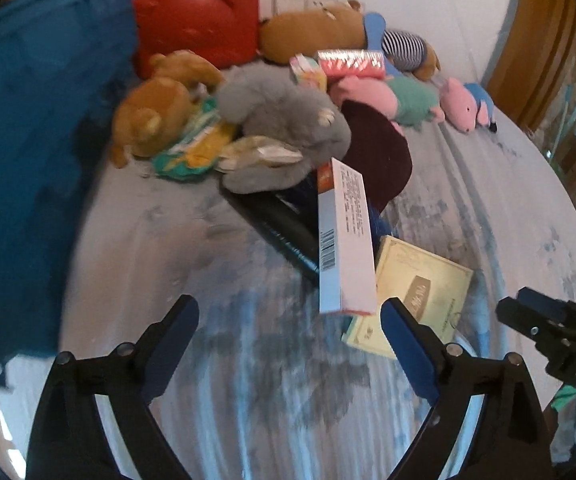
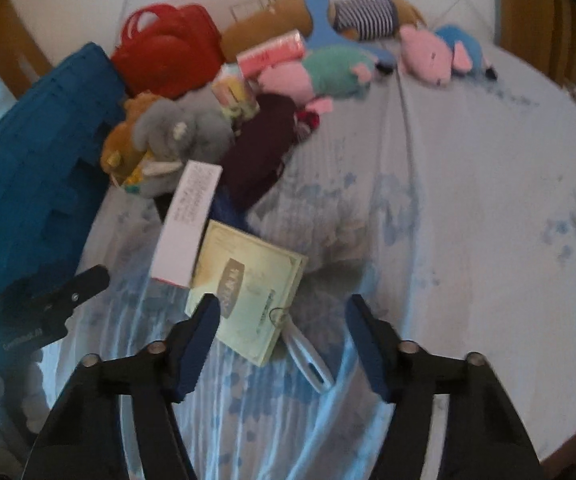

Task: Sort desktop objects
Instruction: 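Grasp the white box with the left tool while the right tool grasps the beige card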

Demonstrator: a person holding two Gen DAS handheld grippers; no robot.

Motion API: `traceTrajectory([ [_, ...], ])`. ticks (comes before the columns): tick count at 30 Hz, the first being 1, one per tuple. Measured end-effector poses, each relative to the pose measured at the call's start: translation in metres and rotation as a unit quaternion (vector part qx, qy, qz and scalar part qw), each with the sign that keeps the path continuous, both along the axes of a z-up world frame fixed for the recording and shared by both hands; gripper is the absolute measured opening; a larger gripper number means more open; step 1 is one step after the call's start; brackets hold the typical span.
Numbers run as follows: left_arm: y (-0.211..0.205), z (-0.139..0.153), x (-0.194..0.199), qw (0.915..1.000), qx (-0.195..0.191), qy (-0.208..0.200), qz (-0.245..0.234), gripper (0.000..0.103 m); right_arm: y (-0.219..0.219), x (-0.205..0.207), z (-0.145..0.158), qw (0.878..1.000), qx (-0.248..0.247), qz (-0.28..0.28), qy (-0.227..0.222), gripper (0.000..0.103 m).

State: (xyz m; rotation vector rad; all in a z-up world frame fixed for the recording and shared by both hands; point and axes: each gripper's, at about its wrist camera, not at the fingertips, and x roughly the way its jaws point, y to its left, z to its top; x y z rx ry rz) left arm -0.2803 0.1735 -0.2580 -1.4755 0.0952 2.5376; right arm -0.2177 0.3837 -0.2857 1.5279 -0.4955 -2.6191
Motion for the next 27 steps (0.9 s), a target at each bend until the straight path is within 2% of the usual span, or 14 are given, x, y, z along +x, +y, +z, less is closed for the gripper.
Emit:
traceTrajectory([
  [1, 0.001, -0.003, -0.002, 1.0, -0.001, -0.001, -0.001, 0.093, -0.001, -0.003, -0.006, 1.0, -0.006, 0.0, -0.004, 0.053],
  [5, 0.003, -0.017, -0.008, 0.9999, -0.006, -0.007, -0.003, 0.093, -0.005, -0.012, -0.027, 1.0, -0.022, -0.004, -0.018, 0.052],
  [7, 0.004, -0.024, -0.011, 0.9999, -0.009, -0.01, -0.005, 0.093, -0.001, -0.015, -0.037, 0.999, -0.037, -0.008, -0.024, 0.063],
  [12, 0.007, -0.041, -0.019, 0.9997, -0.016, -0.018, -0.008, 0.093, 0.006, -0.027, -0.056, 0.998, -0.055, -0.007, -0.033, 0.064],
  [15, 0.008, -0.049, -0.019, 0.9997, -0.02, -0.013, 0.004, 0.089, 0.009, -0.034, -0.063, 0.997, -0.078, 0.009, -0.027, 0.063],
  [17, 0.008, -0.052, -0.018, 0.9996, -0.022, -0.013, 0.013, 0.085, 0.008, -0.04, -0.066, 0.995, -0.092, 0.029, -0.02, 0.051],
  [18, 0.008, -0.054, -0.018, 0.9995, -0.022, -0.015, 0.017, 0.083, 0.007, -0.042, -0.067, 0.994, -0.103, 0.039, -0.019, 0.04],
  [20, 0.006, -0.052, -0.017, 0.9995, -0.02, -0.013, 0.022, 0.08, 0.003, -0.044, -0.065, 0.99, -0.126, 0.06, -0.017, 0.037],
  [22, 0.008, -0.047, -0.019, 0.9996, -0.019, -0.005, 0.021, 0.08, -0.001, -0.044, -0.055, 0.987, -0.136, 0.084, -0.006, 0.027],
  [24, 0.011, -0.045, -0.022, 0.9997, -0.018, -0.001, 0.017, 0.08, -0.004, -0.043, -0.046, 0.985, -0.139, 0.103, 0.005, 0.024],
  [27, 0.015, -0.056, -0.027, 0.9998, -0.009, -0.017, 0.007, 0.079, -0.01, -0.048, -0.043, 0.982, -0.142, 0.123, 0.01, 0.023],
])
